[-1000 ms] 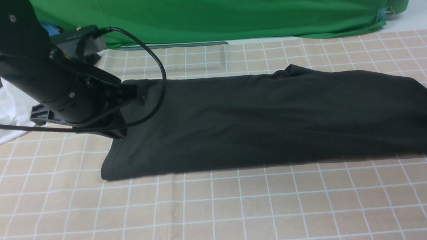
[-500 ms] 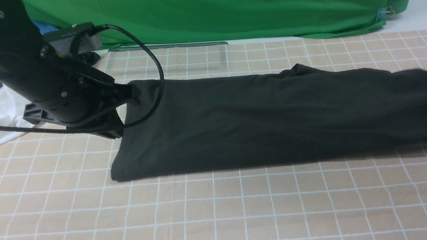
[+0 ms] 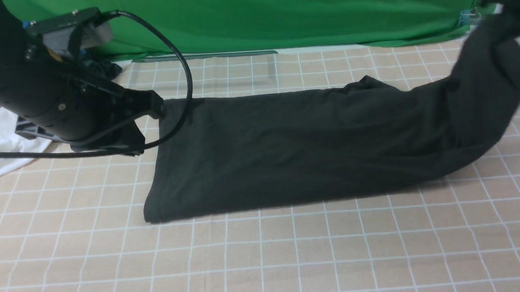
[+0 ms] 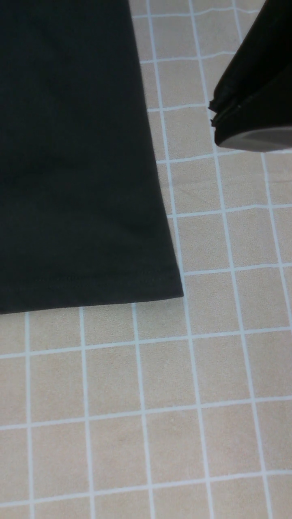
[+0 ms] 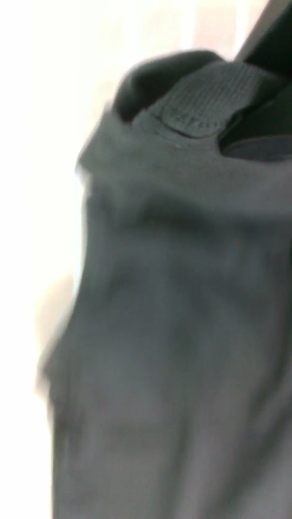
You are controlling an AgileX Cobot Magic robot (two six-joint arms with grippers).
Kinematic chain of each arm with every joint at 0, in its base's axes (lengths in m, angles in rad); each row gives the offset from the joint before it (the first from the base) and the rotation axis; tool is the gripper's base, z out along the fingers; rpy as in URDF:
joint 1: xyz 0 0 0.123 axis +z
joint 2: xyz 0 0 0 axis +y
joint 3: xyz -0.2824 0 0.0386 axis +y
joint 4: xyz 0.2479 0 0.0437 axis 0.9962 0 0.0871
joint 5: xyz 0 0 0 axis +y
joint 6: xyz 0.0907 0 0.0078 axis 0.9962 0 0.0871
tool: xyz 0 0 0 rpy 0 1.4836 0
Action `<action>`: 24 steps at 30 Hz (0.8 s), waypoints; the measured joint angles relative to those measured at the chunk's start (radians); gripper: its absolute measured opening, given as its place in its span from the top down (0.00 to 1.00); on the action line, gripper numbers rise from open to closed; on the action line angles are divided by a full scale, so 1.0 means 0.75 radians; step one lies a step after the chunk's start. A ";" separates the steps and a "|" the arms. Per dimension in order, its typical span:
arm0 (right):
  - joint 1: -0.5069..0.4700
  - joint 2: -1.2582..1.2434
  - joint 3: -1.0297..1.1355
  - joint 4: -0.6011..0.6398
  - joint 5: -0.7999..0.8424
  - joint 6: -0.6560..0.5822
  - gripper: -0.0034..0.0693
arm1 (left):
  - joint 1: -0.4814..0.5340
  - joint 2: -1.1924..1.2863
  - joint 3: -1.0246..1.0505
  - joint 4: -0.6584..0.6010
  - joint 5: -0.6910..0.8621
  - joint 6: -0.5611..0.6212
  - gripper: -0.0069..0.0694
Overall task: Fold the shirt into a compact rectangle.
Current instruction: 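Fold the right end of the dark garment over onto its left end with the right gripper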
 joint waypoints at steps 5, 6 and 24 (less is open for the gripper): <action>0.229 0.000 -0.045 0.120 -0.101 0.059 0.77 | 0.000 0.000 0.000 -0.058 -0.013 0.007 0.89; 0.263 0.000 -0.047 0.140 -0.127 0.076 0.77 | 0.000 0.000 0.000 -0.067 -0.019 0.010 0.89; 0.716 0.206 -0.048 0.467 -0.579 0.166 0.77 | 0.000 -0.079 0.000 -0.074 -0.048 0.030 0.89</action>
